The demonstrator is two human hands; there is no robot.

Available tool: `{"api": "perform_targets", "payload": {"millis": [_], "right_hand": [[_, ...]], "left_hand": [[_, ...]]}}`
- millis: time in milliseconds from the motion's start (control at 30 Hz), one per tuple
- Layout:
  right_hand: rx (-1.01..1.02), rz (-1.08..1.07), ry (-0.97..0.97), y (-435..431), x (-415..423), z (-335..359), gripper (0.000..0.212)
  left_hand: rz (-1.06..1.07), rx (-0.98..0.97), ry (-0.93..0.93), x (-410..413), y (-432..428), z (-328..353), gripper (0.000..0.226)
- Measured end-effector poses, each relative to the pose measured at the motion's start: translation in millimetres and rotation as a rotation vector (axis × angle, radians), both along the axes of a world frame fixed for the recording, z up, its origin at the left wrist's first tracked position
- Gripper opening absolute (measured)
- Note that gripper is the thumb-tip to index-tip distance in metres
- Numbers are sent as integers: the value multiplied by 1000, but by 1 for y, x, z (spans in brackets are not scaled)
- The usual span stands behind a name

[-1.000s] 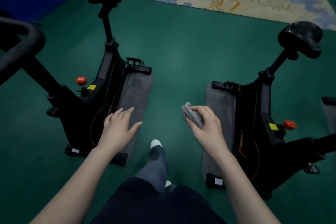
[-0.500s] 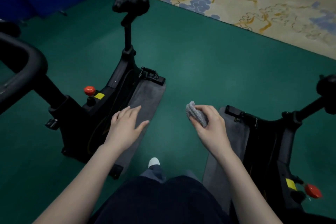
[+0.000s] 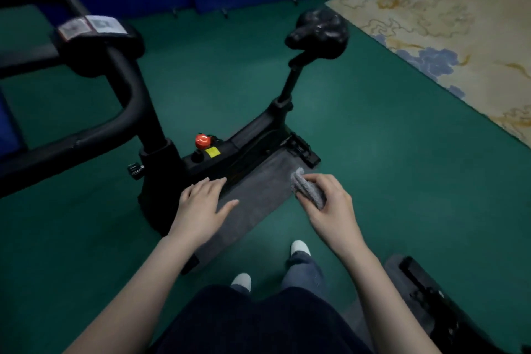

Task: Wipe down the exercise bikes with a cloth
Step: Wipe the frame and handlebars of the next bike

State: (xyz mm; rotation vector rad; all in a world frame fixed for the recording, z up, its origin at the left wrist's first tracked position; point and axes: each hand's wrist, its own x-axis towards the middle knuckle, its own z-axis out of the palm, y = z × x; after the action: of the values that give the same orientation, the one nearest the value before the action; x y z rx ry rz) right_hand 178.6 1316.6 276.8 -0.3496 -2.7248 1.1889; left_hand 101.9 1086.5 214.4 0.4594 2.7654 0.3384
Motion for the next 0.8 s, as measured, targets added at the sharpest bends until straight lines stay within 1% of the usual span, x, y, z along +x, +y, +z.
{"api": "perform_targets", "payload": {"millis": [167,433,600,800], "right_hand": [[-7,193,5,51,-49,1,20],[-32,399,-19,120,-104,2,18],[-65,542,-35,123,-132,-1,18],[-72,728,-67,97,-164,-8,19]], "left_hand": [[210,-2,2,-5,39,2,67],[448,-4,1,-3,102,11,67],[593,-5,-18,7,112,16,66],[760,-22,-18,16,98,14,67]]}}
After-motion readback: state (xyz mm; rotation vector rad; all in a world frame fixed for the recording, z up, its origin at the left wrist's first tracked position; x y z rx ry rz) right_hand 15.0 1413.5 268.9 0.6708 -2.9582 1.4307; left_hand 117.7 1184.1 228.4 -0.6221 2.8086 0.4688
